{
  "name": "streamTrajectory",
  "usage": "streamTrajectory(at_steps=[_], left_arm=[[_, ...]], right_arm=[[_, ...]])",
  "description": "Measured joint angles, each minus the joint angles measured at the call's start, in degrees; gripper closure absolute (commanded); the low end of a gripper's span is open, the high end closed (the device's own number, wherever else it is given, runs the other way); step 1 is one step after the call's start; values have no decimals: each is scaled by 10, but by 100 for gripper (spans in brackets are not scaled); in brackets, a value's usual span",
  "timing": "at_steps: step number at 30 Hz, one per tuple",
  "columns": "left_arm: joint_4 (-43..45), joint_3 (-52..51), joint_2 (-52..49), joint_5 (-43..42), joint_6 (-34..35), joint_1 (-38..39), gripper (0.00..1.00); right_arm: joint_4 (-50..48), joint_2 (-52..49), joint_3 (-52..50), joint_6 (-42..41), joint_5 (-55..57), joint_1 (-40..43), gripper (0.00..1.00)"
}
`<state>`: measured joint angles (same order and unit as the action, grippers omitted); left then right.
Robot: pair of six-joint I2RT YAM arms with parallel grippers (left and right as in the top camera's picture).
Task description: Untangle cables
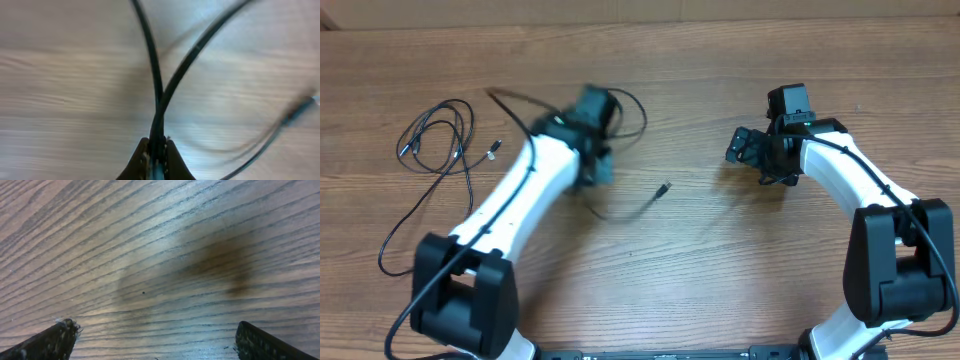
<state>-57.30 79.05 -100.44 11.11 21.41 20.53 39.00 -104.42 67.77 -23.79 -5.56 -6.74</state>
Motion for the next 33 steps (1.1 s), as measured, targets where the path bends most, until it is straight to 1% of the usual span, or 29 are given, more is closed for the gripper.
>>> streamTrajectory(at_steps=[3, 8, 9, 11, 13, 16, 19, 22, 26, 29, 33], left_arm=[[-48, 72, 0, 112, -28, -33, 94], [-68, 151, 0, 317, -53, -73, 84], [-66, 160, 0, 362, -56, -81, 84], [-57, 167, 0, 424, -56, -97, 86], [-55, 167, 0, 455, -58, -111, 89], [-55, 167, 0, 461, -63, -141, 92], [-62, 167, 0, 430, -64, -167, 93], [-77, 167, 0, 364, -65, -203, 94], [-79, 167, 0, 305, -64, -235, 94], [-85, 165, 0, 277, -64, -256, 93], [-82, 164, 0, 261, -64, -277, 92]], right_arm=[[0, 0, 0, 0, 0, 0, 0], [0, 0, 0, 0, 0, 0, 0], [0, 0, 0, 0, 0, 0, 0], [0, 0, 0, 0, 0, 0, 0], [0, 0, 0, 0, 0, 0, 0], [0, 0, 0, 0, 0, 0, 0], [0, 0, 0, 0, 0, 0, 0], [0, 0, 0, 0, 0, 0, 0], [0, 0, 0, 0, 0, 0, 0], [0, 0, 0, 0, 0, 0, 0], [0, 0, 0, 0, 0, 0, 0]])
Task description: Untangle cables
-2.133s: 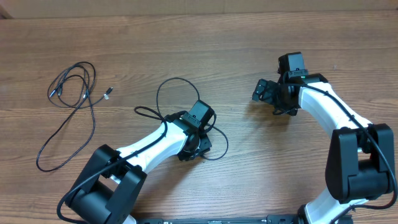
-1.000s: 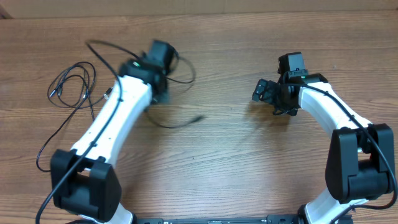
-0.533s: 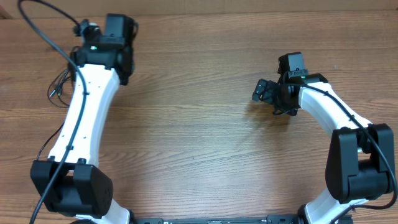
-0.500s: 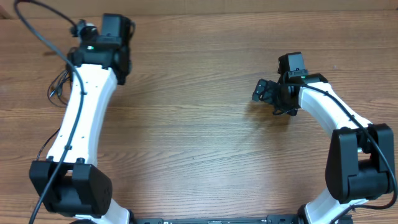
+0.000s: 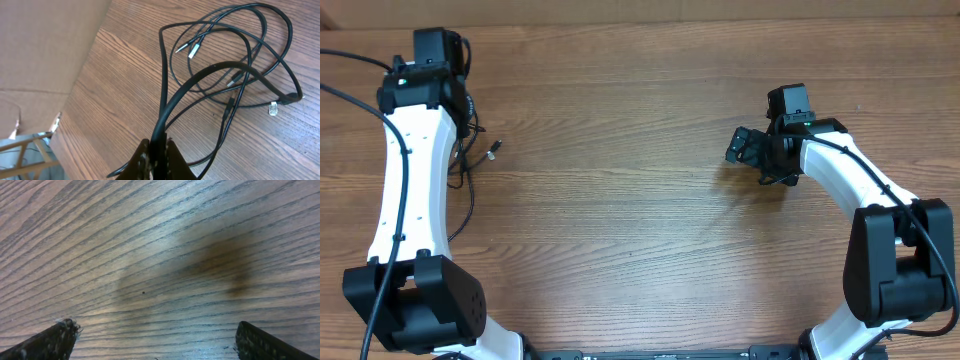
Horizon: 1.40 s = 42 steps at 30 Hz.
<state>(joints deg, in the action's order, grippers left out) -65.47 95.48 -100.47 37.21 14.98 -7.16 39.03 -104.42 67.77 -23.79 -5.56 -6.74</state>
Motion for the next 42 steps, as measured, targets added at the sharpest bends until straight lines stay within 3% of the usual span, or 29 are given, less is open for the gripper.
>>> streamTrajectory(at_steps=[6, 8, 10, 14, 19, 30, 31, 32, 42], left_arm=[[4, 0, 0, -34, 0, -19, 89], [4, 0, 0, -44, 0, -24, 82], [3, 0, 0, -52, 0, -26, 65], [4, 0, 0, -66, 0, -26, 62], [4, 0, 0, -80, 3, -26, 38], [3, 0, 0, -127, 0, -26, 22], [3, 0, 0, -140, 0, -26, 14], [1, 0, 0, -154, 1, -26, 12], [-29, -3, -2, -392, -40, -26, 7]], right_arm=[[0, 0, 0, 0, 0, 0, 0], [0, 0, 0, 0, 0, 0, 0], [0, 0, 0, 0, 0, 0, 0], [0, 0, 0, 0, 0, 0, 0], [0, 0, 0, 0, 0, 0, 0], [0, 0, 0, 0, 0, 0, 0], [0, 0, 0, 0, 0, 0, 0], [0, 0, 0, 0, 0, 0, 0], [0, 0, 0, 0, 0, 0, 0]])
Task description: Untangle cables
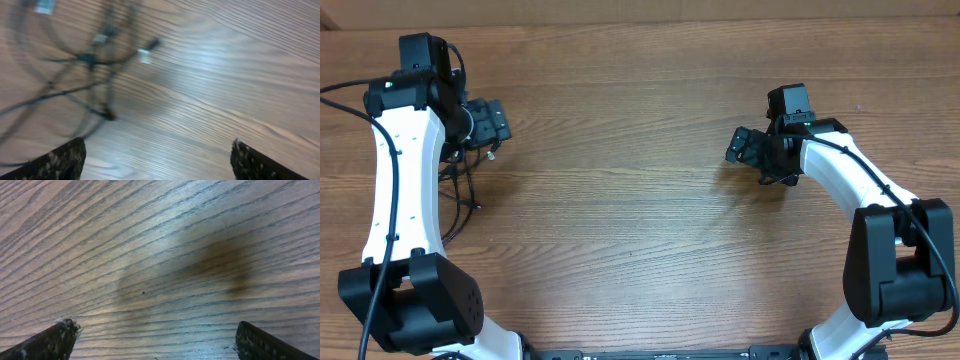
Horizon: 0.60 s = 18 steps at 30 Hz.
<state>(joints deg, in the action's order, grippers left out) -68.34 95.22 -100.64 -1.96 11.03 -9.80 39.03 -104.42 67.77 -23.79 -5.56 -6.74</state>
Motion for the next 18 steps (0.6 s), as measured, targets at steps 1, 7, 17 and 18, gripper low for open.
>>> streamTrajectory(at_steps=[1, 7, 17, 18], left_arm=[[-5, 0, -2, -21, -6, 0, 7], [-31, 0, -26, -85, -20, 11, 7], [-67, 0, -102, -104, -23, 71, 11], [-72, 0, -108, -104, -23, 80, 12]], right_arm=[[0, 0, 0, 0, 0, 0, 0], [0, 0, 0, 0, 0, 0, 0], [0, 0, 0, 0, 0, 0, 0], [0, 0, 0, 0, 0, 0, 0]])
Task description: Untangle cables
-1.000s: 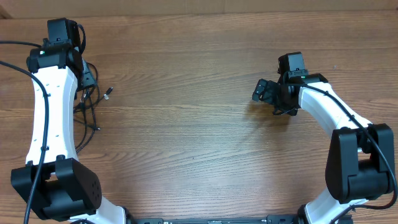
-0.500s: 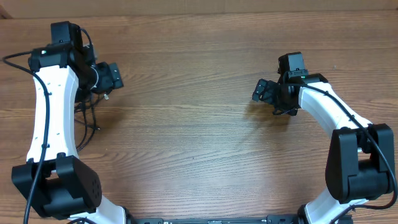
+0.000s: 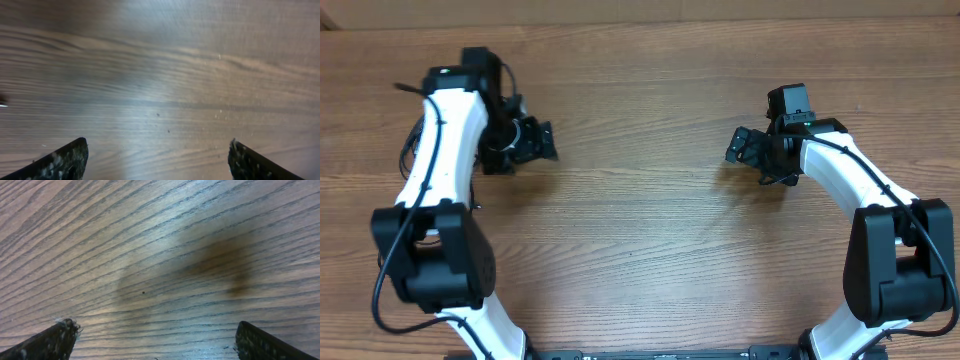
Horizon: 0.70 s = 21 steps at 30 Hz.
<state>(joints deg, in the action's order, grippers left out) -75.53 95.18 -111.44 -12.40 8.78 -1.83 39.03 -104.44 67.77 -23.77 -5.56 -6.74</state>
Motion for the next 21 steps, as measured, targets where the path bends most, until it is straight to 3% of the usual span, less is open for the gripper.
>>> streamTrajectory(at_steps=[10, 21], left_arm=[[9, -10, -16, 0, 1, 106, 11], [131, -125, -17, 28, 59, 181, 12]], right_arm=[[0, 0, 0, -1, 0, 0, 0], [0, 0, 0, 0, 0, 0, 0]])
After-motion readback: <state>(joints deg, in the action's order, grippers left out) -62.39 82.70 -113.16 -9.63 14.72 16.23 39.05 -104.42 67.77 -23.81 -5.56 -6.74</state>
